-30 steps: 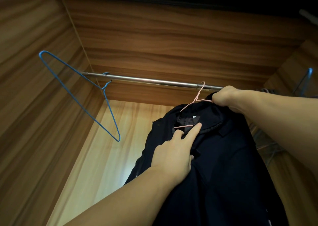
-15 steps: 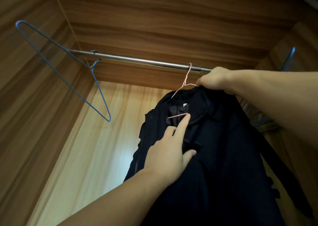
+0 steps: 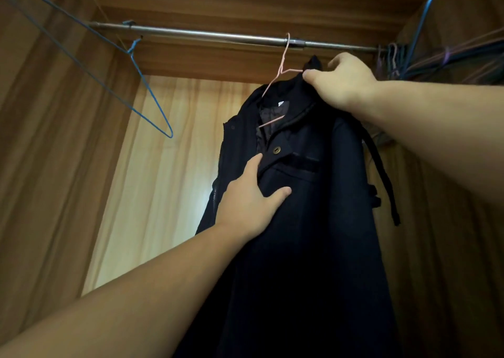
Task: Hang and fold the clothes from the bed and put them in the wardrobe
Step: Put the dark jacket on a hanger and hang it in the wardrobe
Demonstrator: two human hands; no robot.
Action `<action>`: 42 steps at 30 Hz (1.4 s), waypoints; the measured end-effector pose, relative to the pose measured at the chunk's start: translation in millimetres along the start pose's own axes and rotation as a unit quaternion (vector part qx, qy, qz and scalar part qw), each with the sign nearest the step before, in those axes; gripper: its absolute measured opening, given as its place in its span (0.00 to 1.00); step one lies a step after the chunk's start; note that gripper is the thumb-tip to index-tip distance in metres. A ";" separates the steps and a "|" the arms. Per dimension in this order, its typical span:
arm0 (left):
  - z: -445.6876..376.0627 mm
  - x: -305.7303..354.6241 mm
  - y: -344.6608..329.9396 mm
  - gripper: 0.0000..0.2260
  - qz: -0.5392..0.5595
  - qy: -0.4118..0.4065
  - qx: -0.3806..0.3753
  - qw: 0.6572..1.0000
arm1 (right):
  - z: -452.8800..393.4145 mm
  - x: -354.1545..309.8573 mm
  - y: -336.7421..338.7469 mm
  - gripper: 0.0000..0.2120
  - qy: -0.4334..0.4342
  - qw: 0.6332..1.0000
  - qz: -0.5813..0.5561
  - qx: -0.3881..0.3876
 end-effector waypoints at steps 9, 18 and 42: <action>63.0 -8.6 19.3 0.36 0.062 0.028 -0.112 0.991 | 92.4 9.0 26.3 0.39 -0.034 0.991 0.126 -0.038; 142.3 -25.6 71.9 0.29 0.079 0.017 -0.222 0.972 | 238.7 -7.6 36.0 0.38 -0.087 0.941 0.296 -0.140; 390.0 114.2 183.0 0.26 0.035 -0.148 -0.410 0.899 | 557.2 -135.8 244.9 0.31 -0.231 0.826 0.439 -0.266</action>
Point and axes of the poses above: each hand's wrist, its own z-axis away from the middle knuckle, its own y-axis out of the back of the hand, x = y × z, the point moved 5 cm from there along -z, towards the middle knuckle, and after that the axes turned 5 degrees about -z, right-handed, at the moved point
